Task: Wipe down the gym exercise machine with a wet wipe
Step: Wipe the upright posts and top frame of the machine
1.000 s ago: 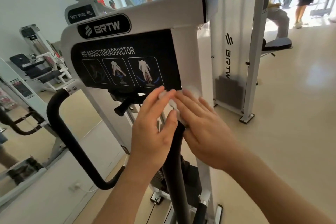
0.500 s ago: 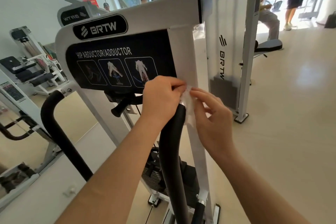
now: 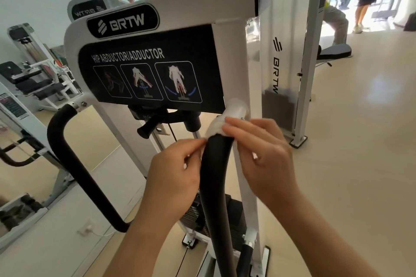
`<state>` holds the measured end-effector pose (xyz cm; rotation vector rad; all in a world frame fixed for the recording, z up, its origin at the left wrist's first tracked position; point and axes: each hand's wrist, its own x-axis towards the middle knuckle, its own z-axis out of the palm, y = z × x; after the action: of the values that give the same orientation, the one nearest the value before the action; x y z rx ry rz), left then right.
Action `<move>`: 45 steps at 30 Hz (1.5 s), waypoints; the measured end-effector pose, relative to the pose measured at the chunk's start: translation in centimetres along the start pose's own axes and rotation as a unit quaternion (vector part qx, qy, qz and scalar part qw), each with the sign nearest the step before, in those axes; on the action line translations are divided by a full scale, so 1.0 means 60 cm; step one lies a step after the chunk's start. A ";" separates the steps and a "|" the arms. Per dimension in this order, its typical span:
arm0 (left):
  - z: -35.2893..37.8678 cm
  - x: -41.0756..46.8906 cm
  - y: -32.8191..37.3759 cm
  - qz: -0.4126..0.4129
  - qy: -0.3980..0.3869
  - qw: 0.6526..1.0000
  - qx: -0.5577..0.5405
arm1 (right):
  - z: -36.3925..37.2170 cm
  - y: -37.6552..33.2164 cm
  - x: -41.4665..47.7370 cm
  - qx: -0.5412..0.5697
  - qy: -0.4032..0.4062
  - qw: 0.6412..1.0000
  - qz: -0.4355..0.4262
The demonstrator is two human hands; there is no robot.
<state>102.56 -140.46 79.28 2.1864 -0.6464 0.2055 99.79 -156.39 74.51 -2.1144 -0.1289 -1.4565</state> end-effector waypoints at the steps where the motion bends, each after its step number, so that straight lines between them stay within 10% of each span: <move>1: 0.001 0.005 0.010 0.014 -0.001 1.000 -0.001 | 0.007 0.014 0.009 -0.024 0.025 0.999 -0.008; 6: 0.030 0.063 0.070 0.107 -0.019 0.992 0.064 | 0.036 0.061 0.042 -0.071 0.114 0.990 0.041; 11: 0.034 0.104 0.063 0.016 0.002 1.000 -0.009 | 0.019 0.030 0.023 0.124 0.057 0.968 0.212; 26: 0.024 0.068 0.065 0.093 -0.036 0.993 0.062 | 0.001 -0.030 -0.022 0.189 0.021 0.963 0.190; 34: 0.038 0.071 0.068 0.043 -0.073 0.996 0.036 | 0.004 -0.015 0.008 -0.174 -0.202 0.961 0.074; 45: 0.042 0.023 0.057 0.210 -0.016 0.948 0.239 | -0.036 -0.037 -0.040 0.301 -0.085 0.909 0.277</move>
<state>101.82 -144.70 80.50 2.4827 -1.1797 0.6028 96.17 -155.05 73.79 -1.5785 -0.0280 -0.7632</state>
